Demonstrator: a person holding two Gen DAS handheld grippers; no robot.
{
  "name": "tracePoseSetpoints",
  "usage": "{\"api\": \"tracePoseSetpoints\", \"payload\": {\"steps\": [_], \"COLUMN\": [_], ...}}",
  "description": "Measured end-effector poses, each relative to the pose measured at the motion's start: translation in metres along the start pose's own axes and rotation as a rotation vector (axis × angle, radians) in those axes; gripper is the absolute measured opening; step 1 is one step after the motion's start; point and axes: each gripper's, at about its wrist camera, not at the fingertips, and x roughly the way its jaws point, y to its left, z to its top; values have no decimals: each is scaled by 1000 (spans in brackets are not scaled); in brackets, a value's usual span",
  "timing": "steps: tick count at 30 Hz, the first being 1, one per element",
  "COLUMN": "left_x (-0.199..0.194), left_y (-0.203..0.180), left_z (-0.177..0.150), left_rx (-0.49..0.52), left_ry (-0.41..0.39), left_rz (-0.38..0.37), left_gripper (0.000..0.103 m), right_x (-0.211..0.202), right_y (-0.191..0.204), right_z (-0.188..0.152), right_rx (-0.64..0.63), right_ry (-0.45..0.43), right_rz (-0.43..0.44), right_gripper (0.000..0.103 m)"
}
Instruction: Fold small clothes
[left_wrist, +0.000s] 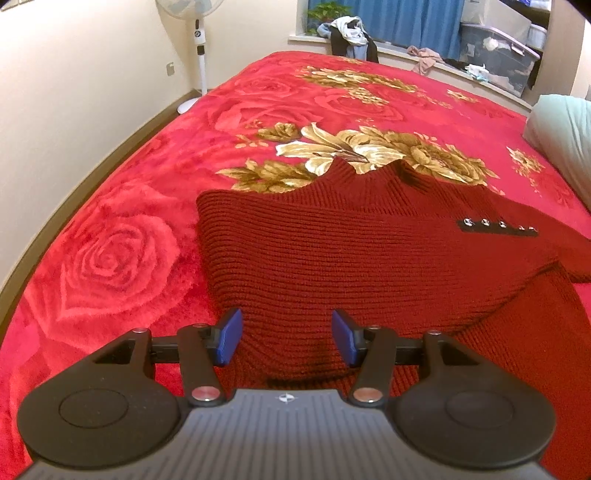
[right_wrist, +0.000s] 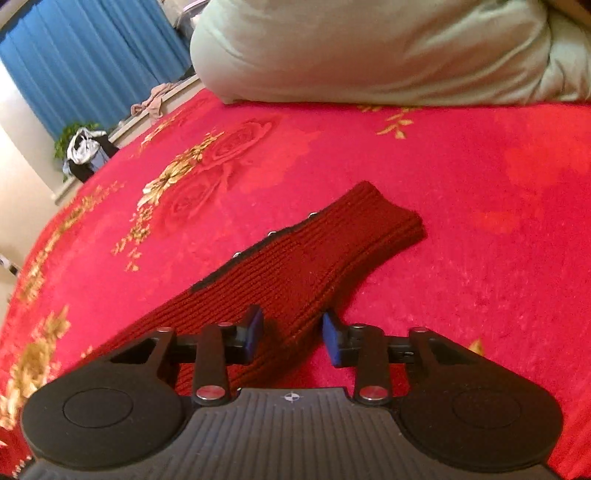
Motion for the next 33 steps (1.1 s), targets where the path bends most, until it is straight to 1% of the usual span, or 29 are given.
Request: {"api": "tracePoseSetpoints", "payload": {"steps": [1,6,11,15,18,20,21,23,25,26,27,28,29,31,32,33], "left_x": [1,-1,-5,-8,-11,-13,-14,-17,-20,-22,-24,-26,-27,-28,-26,-23], "left_y": [1,3,8,13,19,24,26,31,37,41,45,50,56,65,69,72], "left_z": [0,-2,-3,-4,-4,-4,-4,-4,-3,-3,-3,-2,-3,-3,-4,-5], "left_rx": [-2,-3,-16,-33,-48,-68,-80,-102,-125,-147,-169,-202,-248,-331,-372,-411], "left_ry": [3,6,3,-1,-8,-11,-11,-16,-26,-34,-43,-50,-54,-64,-66,-58], "left_rz": [3,11,9,4,-1,-3,-3,-5,-4,-8,-17,-42,-95,-185,-228,-267], "left_gripper": [59,59,59,59,59,59,59,59,59,56,39,22,0,0,0,0], "right_x": [0,-7,-22,-40,-56,-70,-80,-100,-127,-140,-153,-169,-182,-202,-208,-209], "right_y": [0,11,38,67,101,135,160,199,247,266,286,305,319,343,351,357], "right_z": [0,2,9,14,13,4,-5,-24,-55,-70,-89,-112,-131,-173,-190,-209], "right_rx": [-7,-63,-133,-229,-336,-440,-508,-588,-688,-728,-767,-802,-831,-884,-900,-921], "right_ry": [-3,-26,-68,-123,-186,-231,-261,-298,-340,-356,-369,-376,-376,-355,-326,-266], "right_rz": [-8,-38,-72,-90,-117,-131,-115,-34,79,135,205,287,358,499,549,601], "right_gripper": [22,15,11,11,10,10,10,10,10,10,10,10,10,10,10,12]}}
